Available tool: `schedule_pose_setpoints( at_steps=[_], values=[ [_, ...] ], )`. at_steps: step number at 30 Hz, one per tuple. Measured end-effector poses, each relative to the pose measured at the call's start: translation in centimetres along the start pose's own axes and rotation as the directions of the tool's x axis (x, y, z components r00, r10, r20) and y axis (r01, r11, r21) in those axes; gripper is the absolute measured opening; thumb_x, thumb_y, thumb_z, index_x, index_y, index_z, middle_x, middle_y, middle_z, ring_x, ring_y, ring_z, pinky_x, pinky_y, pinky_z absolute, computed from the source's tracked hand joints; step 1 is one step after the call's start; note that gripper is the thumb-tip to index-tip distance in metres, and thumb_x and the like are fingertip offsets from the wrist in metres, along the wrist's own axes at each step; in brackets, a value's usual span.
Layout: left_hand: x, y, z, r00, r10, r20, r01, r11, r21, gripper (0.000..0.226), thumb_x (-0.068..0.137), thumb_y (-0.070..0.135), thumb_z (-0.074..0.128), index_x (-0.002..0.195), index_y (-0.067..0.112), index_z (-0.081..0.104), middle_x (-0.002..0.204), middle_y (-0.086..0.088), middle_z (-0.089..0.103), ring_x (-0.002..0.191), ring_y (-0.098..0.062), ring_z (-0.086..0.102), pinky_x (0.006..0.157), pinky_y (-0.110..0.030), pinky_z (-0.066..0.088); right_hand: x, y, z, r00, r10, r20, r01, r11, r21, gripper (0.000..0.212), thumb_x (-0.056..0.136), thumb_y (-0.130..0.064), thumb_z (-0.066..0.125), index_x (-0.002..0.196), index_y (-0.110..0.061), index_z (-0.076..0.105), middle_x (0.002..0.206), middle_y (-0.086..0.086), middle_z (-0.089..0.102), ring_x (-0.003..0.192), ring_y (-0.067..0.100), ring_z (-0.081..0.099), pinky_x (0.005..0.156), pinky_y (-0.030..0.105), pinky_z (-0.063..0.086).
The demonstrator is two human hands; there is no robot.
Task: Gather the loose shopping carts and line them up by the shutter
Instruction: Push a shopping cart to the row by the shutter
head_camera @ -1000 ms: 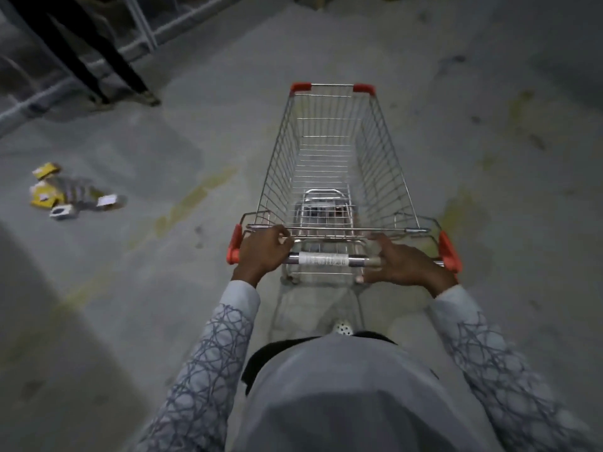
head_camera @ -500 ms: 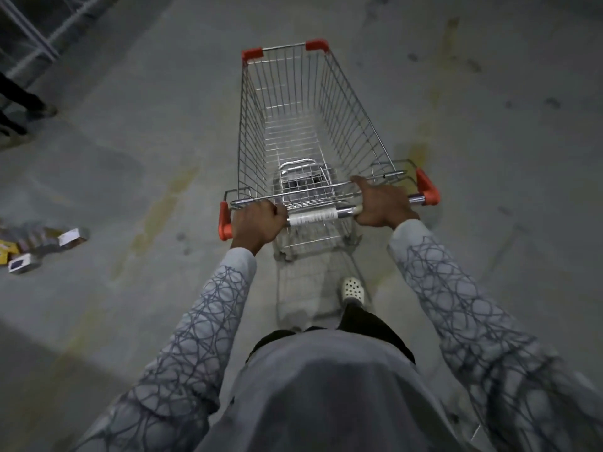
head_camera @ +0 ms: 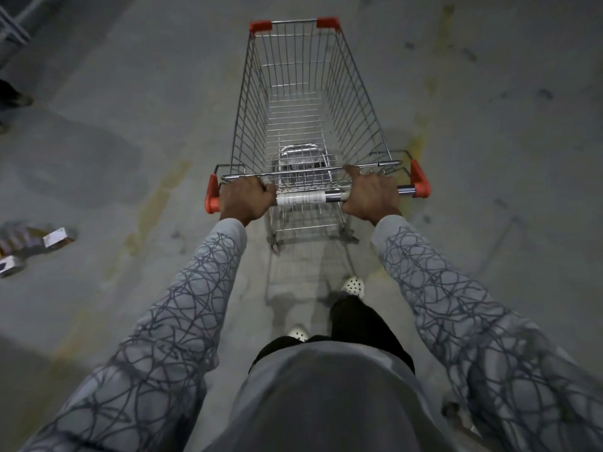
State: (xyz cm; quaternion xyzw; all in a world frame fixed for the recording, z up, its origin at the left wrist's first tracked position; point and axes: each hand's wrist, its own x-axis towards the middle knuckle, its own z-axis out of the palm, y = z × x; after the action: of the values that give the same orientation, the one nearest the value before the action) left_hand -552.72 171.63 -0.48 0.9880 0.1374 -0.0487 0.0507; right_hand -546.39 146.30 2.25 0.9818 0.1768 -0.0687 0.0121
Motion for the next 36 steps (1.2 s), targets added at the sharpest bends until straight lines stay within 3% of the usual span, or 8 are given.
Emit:
schedule_pose_setpoints(
  at_steps=[4, 11, 16, 22, 26, 30, 36],
  values=[
    [3.5, -2.4, -0.7, 0.999, -0.023, -0.022, 0.024, 1.000, 0.015, 0.040, 0.093, 0.042, 0.037, 0.076, 0.012, 0.058, 0.088, -0.019, 0.067, 0.082, -0.039, 0.063, 0.073, -0.040, 0.042, 3.0, -2.2, -0.3, 1.000, -0.018, -0.011, 0.018, 1.000, 0.016, 0.078, 0.082, -0.045, 0.068, 0.152, -0.027, 0.037, 0.087, 0.006, 0.067, 0.092, 0.032, 0.068, 0.087, 0.042, 0.050],
    [12.7, -8.7, -1.9, 0.999, -0.030, -0.041, 0.031, 0.998, 0.047, 0.044, 0.091, 0.042, 0.039, 0.075, 0.009, 0.065, 0.082, -0.016, 0.067, 0.078, -0.037, 0.062, 0.066, -0.036, 0.038, 10.5, -7.9, -0.2, 0.999, 0.027, -0.043, -0.024, 0.998, 0.057, 0.071, 0.082, -0.054, 0.067, 0.142, -0.022, 0.045, 0.099, 0.008, 0.072, 0.096, 0.032, 0.069, 0.080, 0.039, 0.048],
    [19.5, -11.9, -3.1, 0.999, 0.008, -0.034, -0.007, 0.999, 0.051, 0.040, 0.088, 0.043, 0.040, 0.069, 0.013, 0.059, 0.077, -0.015, 0.064, 0.076, -0.038, 0.062, 0.068, -0.038, 0.044, 15.8, -10.8, -1.4, 0.998, 0.058, -0.033, -0.054, 0.992, 0.117, 0.054, 0.083, -0.043, 0.064, 0.129, -0.018, 0.054, 0.099, 0.007, 0.074, 0.095, 0.031, 0.071, 0.078, 0.036, 0.049],
    [26.1, -16.5, -4.0, 0.994, 0.105, -0.043, -0.103, 0.994, 0.047, 0.045, 0.085, 0.045, 0.035, 0.065, 0.013, 0.059, 0.069, -0.012, 0.058, 0.070, -0.036, 0.059, 0.064, -0.036, 0.043, 20.5, -15.7, -2.1, 0.990, 0.132, -0.056, -0.125, 0.985, 0.119, 0.058, 0.080, -0.044, 0.066, 0.129, -0.017, 0.053, 0.088, 0.006, 0.074, 0.084, 0.031, 0.072, 0.070, 0.035, 0.046],
    [30.3, -19.5, -4.7, 0.976, 0.204, -0.079, -0.200, 0.978, 0.056, 0.046, 0.089, 0.043, 0.039, 0.073, 0.010, 0.067, 0.078, -0.017, 0.067, 0.076, -0.038, 0.063, 0.066, -0.037, 0.040, 23.2, -19.5, -2.2, 0.967, 0.248, -0.052, -0.241, 0.963, 0.118, 0.065, 0.081, -0.048, 0.066, 0.139, -0.025, 0.048, 0.097, 0.009, 0.073, 0.092, 0.032, 0.070, 0.079, 0.039, 0.049],
    [33.8, -22.4, -5.6, 0.927, 0.367, -0.082, -0.368, 0.930, 0.003, 0.048, 0.095, 0.045, 0.038, 0.080, 0.014, 0.072, 0.083, -0.016, 0.069, 0.083, -0.038, 0.064, 0.074, -0.038, 0.041, 25.4, -23.2, -2.5, 0.921, 0.387, -0.048, -0.384, 0.922, 0.052, 0.064, 0.083, -0.058, 0.063, 0.136, -0.025, 0.049, 0.094, 0.007, 0.068, 0.086, 0.028, 0.065, 0.077, 0.039, 0.045],
    [39.0, -27.1, -6.8, 0.841, 0.542, 0.014, -0.539, 0.839, -0.071, 0.056, 0.089, 0.059, 0.028, 0.071, 0.019, 0.063, 0.080, -0.009, 0.069, 0.083, -0.034, 0.064, 0.080, -0.041, 0.044, 28.5, -29.3, -4.5, 0.849, 0.527, 0.033, -0.528, 0.846, 0.069, 0.059, 0.076, -0.046, 0.064, 0.133, -0.030, 0.057, 0.100, 0.011, 0.072, 0.097, 0.035, 0.069, 0.082, 0.040, 0.051]
  ],
)
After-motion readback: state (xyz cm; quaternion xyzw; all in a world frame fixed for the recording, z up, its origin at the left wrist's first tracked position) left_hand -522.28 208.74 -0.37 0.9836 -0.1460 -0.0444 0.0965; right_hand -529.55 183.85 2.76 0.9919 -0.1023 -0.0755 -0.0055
